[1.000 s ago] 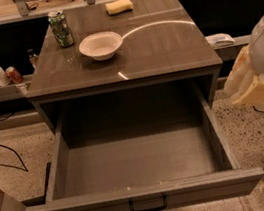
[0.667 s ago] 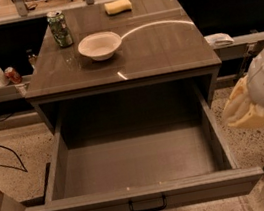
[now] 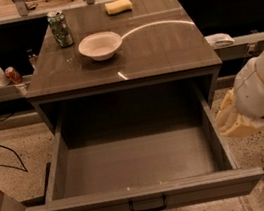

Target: Close top drawer

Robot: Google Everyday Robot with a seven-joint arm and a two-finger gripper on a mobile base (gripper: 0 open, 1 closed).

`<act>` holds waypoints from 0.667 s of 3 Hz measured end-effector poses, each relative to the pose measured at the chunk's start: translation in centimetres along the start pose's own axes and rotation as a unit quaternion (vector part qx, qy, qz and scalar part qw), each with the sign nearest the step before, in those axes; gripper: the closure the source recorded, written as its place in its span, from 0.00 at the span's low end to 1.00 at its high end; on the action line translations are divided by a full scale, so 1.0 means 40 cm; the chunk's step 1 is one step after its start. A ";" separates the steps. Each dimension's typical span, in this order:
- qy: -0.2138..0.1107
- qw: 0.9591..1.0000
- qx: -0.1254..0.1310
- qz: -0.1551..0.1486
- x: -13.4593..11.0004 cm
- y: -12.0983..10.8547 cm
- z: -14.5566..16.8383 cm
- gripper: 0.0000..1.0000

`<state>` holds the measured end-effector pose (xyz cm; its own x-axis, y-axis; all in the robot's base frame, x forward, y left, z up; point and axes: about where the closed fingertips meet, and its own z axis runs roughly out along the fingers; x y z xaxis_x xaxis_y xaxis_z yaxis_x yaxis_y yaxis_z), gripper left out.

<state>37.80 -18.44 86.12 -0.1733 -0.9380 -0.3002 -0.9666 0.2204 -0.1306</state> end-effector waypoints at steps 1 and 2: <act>0.009 1.000 -0.018 -0.005 0.015 0.021 0.090 1.00; 0.011 0.999 -0.052 -0.009 0.037 0.063 0.189 1.00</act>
Offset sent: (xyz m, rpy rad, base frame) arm -0.0253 0.0168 -0.1319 0.0047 0.1791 0.0770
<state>36.53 -17.27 78.21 -0.1592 -0.9471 -0.2786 -0.9836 0.1762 -0.0371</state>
